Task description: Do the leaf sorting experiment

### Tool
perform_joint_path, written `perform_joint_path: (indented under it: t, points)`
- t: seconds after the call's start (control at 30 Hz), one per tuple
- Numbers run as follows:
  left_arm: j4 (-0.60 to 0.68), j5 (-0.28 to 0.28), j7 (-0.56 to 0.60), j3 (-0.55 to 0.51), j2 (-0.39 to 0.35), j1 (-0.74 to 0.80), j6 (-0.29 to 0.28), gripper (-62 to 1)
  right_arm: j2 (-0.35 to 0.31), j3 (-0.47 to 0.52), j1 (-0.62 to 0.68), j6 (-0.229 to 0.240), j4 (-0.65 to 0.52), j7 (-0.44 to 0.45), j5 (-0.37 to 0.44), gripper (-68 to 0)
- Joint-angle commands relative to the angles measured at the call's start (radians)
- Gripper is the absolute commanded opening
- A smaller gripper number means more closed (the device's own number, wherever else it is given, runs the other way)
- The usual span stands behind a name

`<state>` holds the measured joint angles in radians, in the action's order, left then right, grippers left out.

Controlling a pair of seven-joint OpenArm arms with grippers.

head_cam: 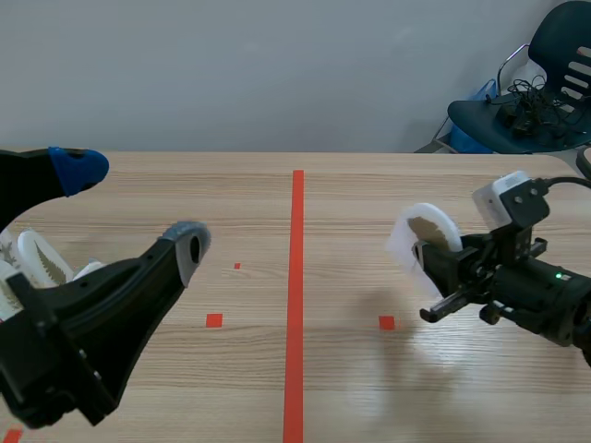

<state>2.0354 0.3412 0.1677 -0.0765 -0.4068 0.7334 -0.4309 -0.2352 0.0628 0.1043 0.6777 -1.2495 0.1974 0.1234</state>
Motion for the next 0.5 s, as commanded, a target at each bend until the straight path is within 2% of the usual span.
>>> perform_joint_path:
  t: [0.0,0.13,0.3,0.47]
  points:
    - [-0.003,0.007,0.014,0.002,0.005,-0.003,-0.003,1.4,-0.003,0.019,-0.002,0.007,-0.023,0.009,0.013,-61.2]
    - [-0.009,0.007,0.014,0.002,0.005,-0.005,-0.003,1.4,-0.003,0.090,0.040,-0.001,-0.022,-0.020,0.036,-61.1]
    - [-0.009,0.007,0.014,0.002,0.005,-0.005,-0.003,1.4,0.011,0.177,0.111,-0.068,-0.022,-0.024,0.042,-61.1]
    - [-0.009,0.007,0.014,0.002,0.005,-0.005,-0.003,1.4,0.025,0.280,0.131,-0.072,-0.014,-0.028,0.042,-61.1]
